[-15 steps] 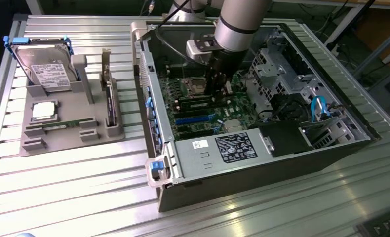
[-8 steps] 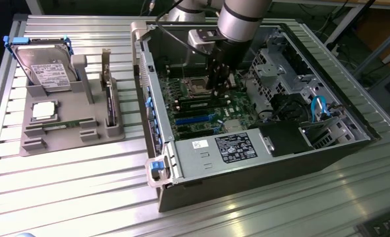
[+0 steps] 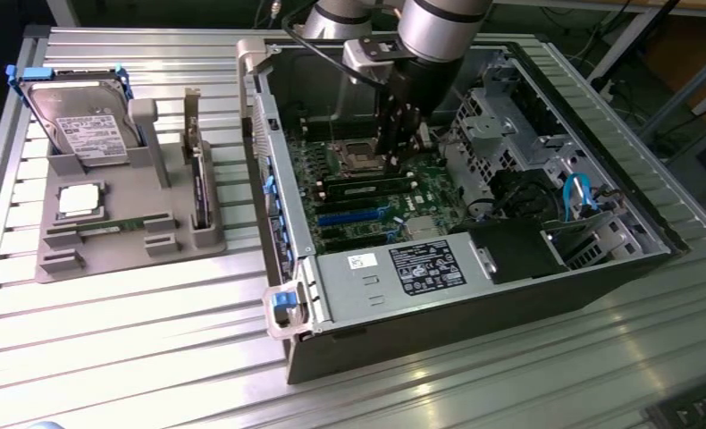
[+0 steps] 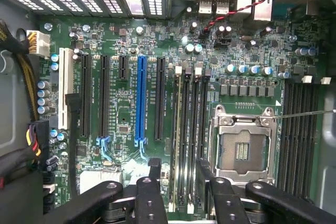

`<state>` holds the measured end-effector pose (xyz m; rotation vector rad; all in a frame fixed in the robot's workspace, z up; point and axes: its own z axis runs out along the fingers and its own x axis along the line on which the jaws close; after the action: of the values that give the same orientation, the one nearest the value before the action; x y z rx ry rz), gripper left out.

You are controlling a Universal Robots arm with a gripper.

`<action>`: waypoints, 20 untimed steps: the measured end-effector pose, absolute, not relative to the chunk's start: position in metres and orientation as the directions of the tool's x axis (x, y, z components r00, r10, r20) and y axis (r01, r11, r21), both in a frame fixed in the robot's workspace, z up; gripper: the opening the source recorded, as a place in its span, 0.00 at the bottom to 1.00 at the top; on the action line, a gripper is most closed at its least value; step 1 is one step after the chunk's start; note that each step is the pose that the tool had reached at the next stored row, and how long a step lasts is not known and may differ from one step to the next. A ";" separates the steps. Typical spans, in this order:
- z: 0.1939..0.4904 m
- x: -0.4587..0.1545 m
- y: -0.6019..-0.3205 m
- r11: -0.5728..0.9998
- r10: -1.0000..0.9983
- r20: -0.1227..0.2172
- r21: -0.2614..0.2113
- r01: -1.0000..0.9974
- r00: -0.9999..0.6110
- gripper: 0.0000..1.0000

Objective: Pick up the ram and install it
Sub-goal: 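Insert the ram into the slot, then press down the ram until it locks into place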

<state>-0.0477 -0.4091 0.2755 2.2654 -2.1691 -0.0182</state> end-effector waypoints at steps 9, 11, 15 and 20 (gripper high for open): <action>0.275 -0.048 -0.409 -0.043 -0.999 -0.005 0.012 -0.999 0.043 0.40; 0.276 -0.048 -0.409 -0.044 -0.999 -0.005 0.012 -0.999 0.043 0.40; 0.275 -0.048 -0.409 -0.044 -0.999 -0.005 0.012 -0.999 0.044 0.38; 0.275 -0.048 -0.409 -0.043 -0.999 -0.005 0.012 -0.999 0.043 0.11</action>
<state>-0.0482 -0.4090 0.2755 2.2655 -2.1692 -0.0181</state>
